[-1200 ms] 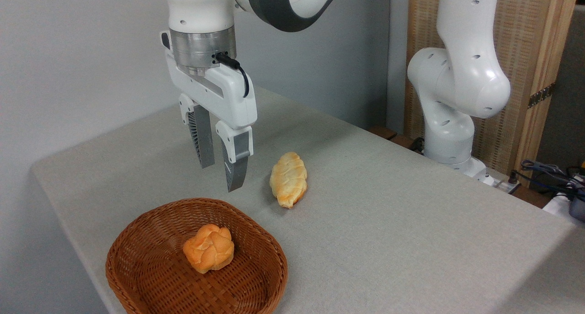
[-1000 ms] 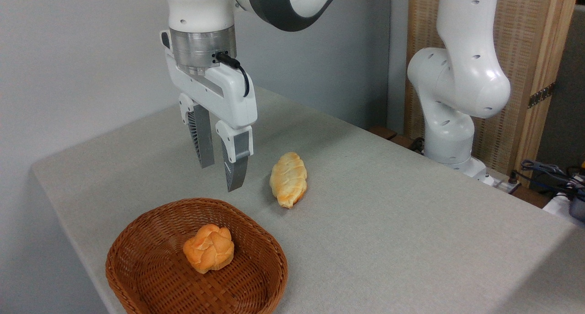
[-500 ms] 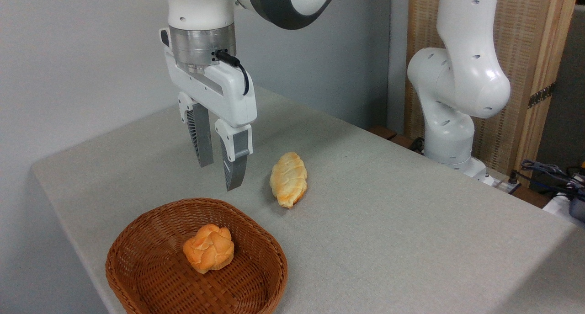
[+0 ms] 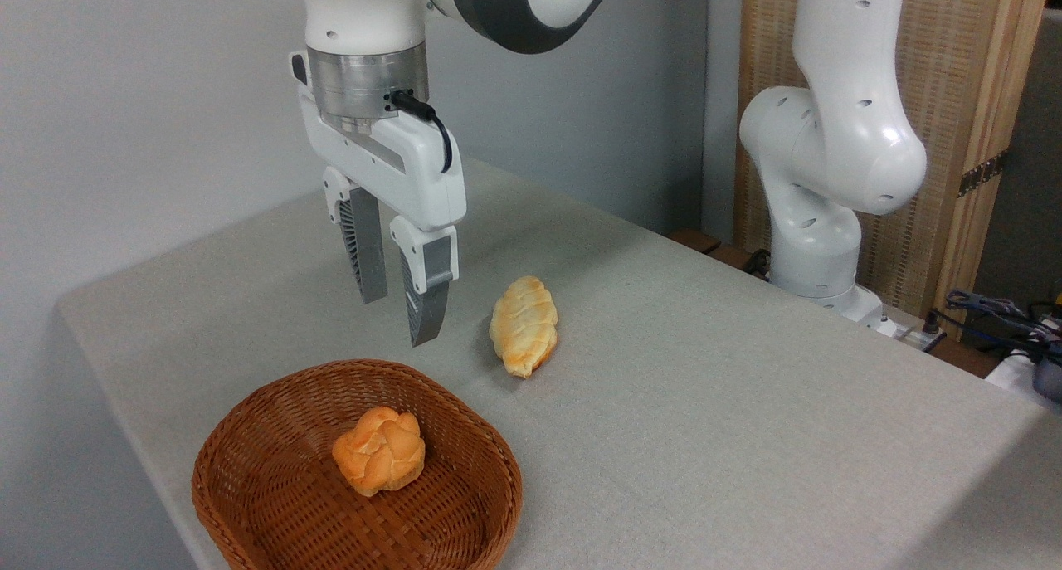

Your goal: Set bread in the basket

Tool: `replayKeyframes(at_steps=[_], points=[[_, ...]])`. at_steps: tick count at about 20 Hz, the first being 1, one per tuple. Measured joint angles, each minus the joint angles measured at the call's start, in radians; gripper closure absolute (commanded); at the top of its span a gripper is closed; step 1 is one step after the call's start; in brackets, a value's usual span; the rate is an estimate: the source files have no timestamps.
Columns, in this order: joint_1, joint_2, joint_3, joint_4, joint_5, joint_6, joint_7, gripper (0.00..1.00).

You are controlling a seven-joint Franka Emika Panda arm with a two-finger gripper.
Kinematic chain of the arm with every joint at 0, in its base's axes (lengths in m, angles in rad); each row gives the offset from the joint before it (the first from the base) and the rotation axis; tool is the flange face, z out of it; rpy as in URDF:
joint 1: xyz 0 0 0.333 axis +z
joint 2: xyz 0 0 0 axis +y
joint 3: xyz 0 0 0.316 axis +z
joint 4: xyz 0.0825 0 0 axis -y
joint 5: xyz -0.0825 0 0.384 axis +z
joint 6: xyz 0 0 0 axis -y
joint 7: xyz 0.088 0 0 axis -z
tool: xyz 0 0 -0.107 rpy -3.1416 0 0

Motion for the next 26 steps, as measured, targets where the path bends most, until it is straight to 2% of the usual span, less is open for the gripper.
replayKeyframes(at_steps=[16, 20, 23, 26], points=[[-0.005, 0.001, -0.004, -0.001, 0.0, -0.001, 0.0, 0.0], [-0.011, -0.001, -0.007, -0.007, 0.0, -0.09, 0.0, 0.0], [-0.021, -0.024, -0.008, -0.052, 0.0, -0.13, 0.0, 0.0], [-0.049, -0.07, -0.011, -0.147, 0.0, -0.134, 0.0, 0.0]])
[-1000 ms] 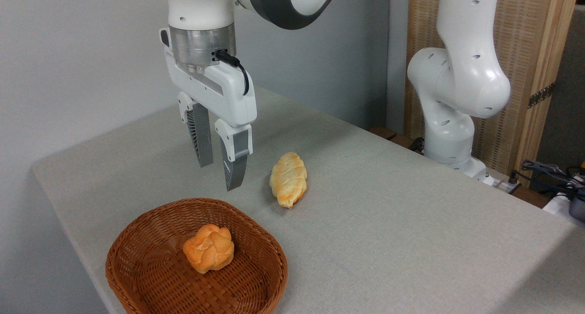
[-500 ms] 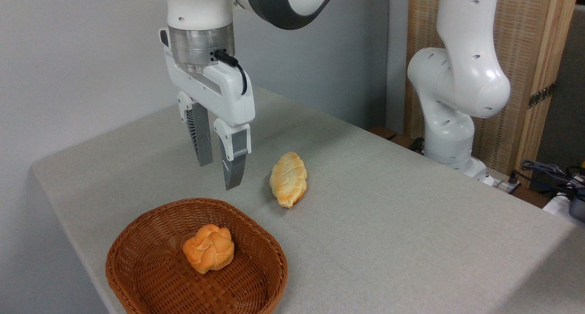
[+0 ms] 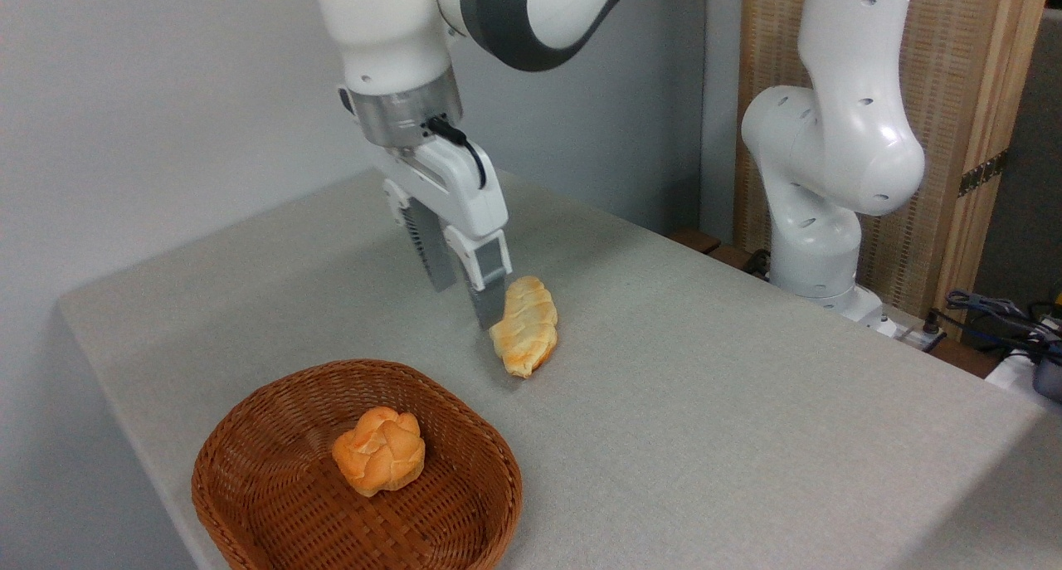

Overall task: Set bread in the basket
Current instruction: 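Move the gripper over the golden bread roll and lower it, then close the gripper fingers around the golden bread roll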

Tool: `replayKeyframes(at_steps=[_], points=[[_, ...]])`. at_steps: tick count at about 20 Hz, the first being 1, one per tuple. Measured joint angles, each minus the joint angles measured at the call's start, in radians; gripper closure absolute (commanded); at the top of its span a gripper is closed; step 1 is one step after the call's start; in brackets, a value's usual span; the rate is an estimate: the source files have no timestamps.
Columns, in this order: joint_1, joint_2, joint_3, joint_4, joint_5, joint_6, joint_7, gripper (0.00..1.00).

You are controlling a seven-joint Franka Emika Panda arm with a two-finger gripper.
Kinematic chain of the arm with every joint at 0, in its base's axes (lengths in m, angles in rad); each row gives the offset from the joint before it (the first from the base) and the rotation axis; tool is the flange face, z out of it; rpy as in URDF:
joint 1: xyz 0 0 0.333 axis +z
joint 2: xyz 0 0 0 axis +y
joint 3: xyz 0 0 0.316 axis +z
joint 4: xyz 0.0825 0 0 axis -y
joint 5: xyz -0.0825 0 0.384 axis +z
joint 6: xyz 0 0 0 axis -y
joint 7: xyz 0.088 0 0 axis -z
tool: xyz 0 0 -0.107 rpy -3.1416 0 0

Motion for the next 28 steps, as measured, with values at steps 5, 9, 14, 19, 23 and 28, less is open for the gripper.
replayKeyframes(at_steps=[5, 9, 14, 19, 23, 28], points=[[-0.036, -0.037, -0.001, -0.114, 0.0, -0.001, 0.0, 0.0], [-0.066, -0.036, -0.002, -0.198, 0.0, 0.008, 0.0, 0.0], [-0.08, -0.022, -0.002, -0.222, 0.0, 0.016, 0.0, 0.0], [-0.102, 0.016, -0.002, -0.223, 0.0, 0.078, -0.001, 0.0], [-0.111, 0.027, -0.002, -0.223, 0.0, 0.106, -0.003, 0.0], [-0.113, 0.027, -0.002, -0.223, 0.0, 0.112, -0.003, 0.6]])
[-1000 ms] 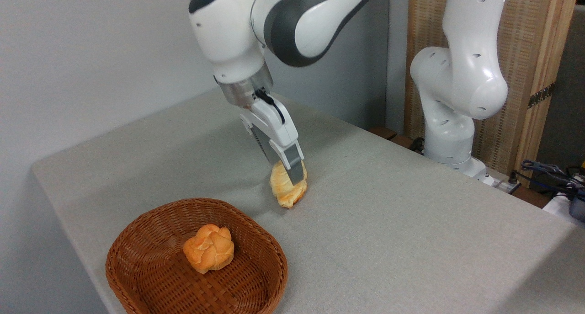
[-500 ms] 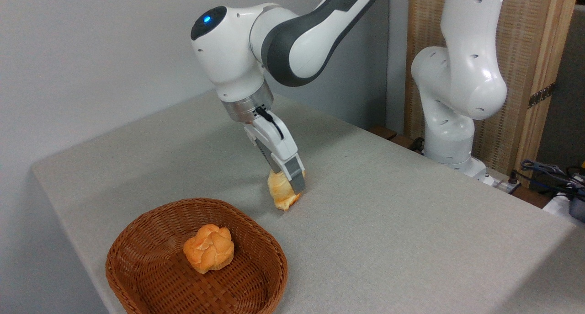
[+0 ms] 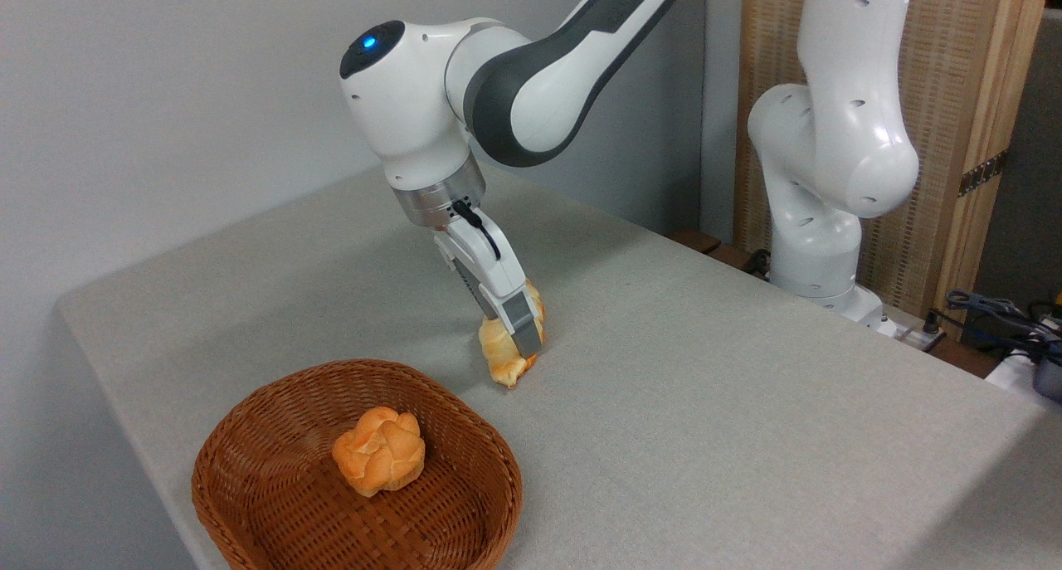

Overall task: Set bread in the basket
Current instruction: 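Close the gripper fingers around the golden bread roll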

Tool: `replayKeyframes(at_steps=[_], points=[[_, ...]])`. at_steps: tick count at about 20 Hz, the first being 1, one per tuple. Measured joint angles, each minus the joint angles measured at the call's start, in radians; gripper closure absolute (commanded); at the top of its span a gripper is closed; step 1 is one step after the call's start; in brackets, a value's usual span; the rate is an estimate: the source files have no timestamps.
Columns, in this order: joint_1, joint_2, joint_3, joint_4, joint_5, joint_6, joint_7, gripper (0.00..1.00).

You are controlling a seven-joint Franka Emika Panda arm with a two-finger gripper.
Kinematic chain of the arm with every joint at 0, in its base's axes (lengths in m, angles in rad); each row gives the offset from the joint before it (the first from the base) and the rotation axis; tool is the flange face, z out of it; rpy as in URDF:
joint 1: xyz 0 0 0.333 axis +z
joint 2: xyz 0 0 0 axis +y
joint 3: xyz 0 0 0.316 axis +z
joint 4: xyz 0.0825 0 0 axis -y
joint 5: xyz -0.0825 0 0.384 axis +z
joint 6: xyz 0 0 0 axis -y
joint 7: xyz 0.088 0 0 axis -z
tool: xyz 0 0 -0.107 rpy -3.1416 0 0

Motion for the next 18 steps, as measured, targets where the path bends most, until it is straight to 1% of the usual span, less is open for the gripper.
replayKeyframes(at_steps=[11, 14, 16, 18], points=[[-0.004, 0.0, 0.0, 0.001, 0.0, 0.002, 0.0, 0.6], [-0.005, -0.001, 0.0, 0.005, 0.0, 0.002, 0.0, 0.62], [-0.006, -0.002, -0.006, 0.013, 0.0, 0.002, 0.0, 0.68], [-0.007, -0.002, -0.015, 0.022, 0.0, 0.003, 0.0, 0.68]])
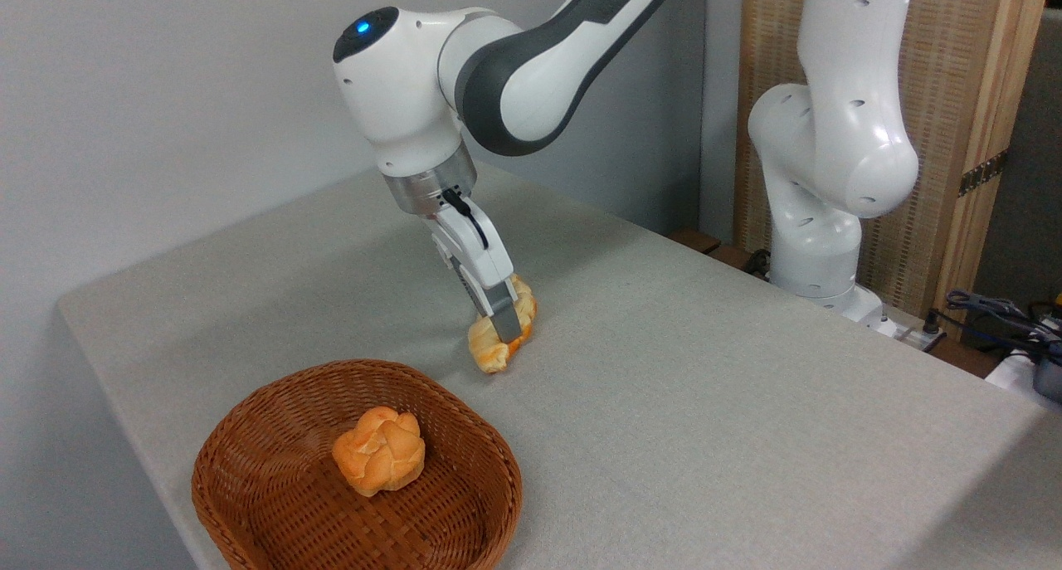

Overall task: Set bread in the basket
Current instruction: 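Close the gripper fingers around the golden bread roll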

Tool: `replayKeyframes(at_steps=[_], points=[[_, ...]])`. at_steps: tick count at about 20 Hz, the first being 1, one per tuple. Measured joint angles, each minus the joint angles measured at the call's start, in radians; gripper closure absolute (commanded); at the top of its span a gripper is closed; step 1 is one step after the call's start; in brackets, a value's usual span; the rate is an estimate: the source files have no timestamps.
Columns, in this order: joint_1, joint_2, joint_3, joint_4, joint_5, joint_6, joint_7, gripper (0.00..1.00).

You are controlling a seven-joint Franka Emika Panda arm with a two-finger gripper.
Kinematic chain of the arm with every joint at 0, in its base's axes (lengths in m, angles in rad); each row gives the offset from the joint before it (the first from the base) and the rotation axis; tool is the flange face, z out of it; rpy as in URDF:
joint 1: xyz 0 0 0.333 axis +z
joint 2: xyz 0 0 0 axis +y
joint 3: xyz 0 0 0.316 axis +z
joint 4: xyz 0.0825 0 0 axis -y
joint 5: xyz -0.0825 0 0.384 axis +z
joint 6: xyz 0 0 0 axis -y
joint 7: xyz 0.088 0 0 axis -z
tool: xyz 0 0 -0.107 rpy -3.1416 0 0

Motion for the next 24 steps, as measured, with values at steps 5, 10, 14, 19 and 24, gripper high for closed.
replayKeyframes(at_steps=[5, 10, 14, 19, 24], points=[[-0.003, -0.002, -0.001, 0.004, 0.0, 0.001, 0.0, 0.68], [-0.003, -0.004, -0.001, 0.004, 0.0, 0.001, 0.0, 0.74], [-0.003, -0.009, -0.001, 0.004, 0.0, 0.001, 0.0, 0.87], [-0.003, -0.012, -0.001, 0.004, 0.0, 0.001, 0.0, 0.9], [-0.003, -0.012, -0.001, 0.026, 0.0, 0.001, 0.0, 0.9]])
